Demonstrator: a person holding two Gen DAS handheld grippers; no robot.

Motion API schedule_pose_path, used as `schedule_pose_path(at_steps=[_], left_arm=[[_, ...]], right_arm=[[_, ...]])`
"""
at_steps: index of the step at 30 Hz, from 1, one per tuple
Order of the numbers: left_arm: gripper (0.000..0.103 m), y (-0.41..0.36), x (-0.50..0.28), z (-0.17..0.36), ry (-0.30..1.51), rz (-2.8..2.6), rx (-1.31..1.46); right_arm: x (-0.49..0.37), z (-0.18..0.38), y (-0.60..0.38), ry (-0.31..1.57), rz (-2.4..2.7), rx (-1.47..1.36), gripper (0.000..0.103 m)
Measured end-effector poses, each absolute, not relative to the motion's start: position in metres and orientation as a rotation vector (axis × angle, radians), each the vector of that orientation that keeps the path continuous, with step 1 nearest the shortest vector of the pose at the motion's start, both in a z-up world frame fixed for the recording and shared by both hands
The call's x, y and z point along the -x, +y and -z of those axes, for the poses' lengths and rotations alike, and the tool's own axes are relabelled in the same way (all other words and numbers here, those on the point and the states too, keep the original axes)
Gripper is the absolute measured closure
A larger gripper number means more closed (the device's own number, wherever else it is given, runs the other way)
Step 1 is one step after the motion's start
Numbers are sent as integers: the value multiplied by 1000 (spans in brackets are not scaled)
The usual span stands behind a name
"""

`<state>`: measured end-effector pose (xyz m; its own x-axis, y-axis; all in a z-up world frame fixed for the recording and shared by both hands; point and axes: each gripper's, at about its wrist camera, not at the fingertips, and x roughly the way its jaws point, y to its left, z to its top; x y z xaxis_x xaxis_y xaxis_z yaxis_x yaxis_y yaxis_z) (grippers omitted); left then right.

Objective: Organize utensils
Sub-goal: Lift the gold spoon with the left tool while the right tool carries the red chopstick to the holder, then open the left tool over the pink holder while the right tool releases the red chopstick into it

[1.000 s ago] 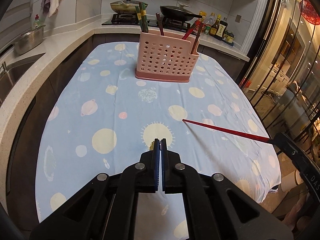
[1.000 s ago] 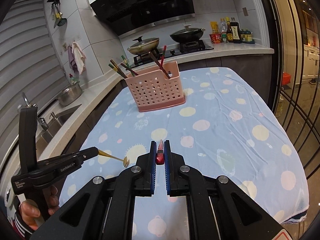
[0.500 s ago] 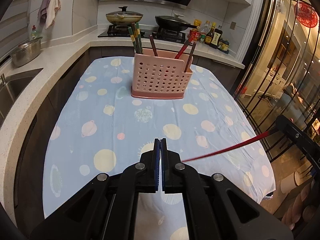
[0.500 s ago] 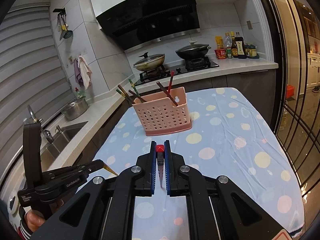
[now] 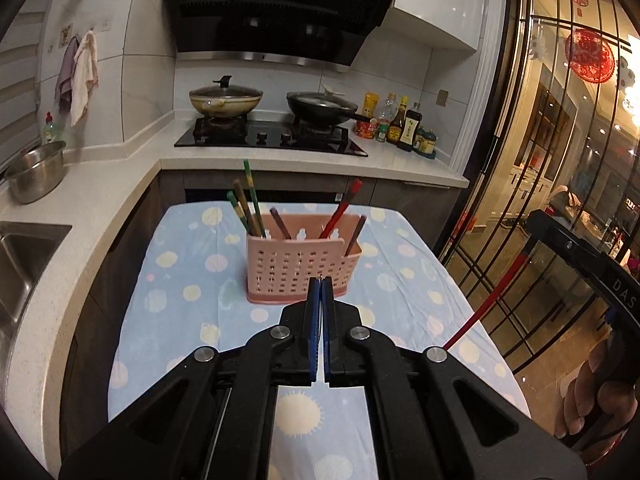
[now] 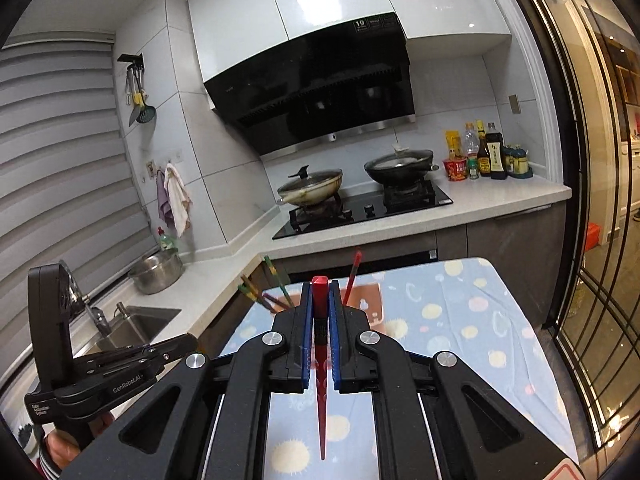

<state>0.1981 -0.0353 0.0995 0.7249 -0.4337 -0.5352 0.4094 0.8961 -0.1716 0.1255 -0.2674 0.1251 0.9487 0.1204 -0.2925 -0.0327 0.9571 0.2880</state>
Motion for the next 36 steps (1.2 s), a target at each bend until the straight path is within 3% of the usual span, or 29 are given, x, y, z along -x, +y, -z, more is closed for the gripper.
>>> schedule_pose_path(at_steps=[10, 17, 36], left_arm=[[102, -51, -259, -160, 473, 468, 53], [102, -61, -307, -174, 438, 467, 74], [102, -67, -379, -99, 590, 417, 77]], right_arm=[[-198, -188, -277, 171, -67, -284, 96], [-253, -196, -273, 156, -54, -290, 96], [-354, -116, -255, 334, -34, -261, 96]])
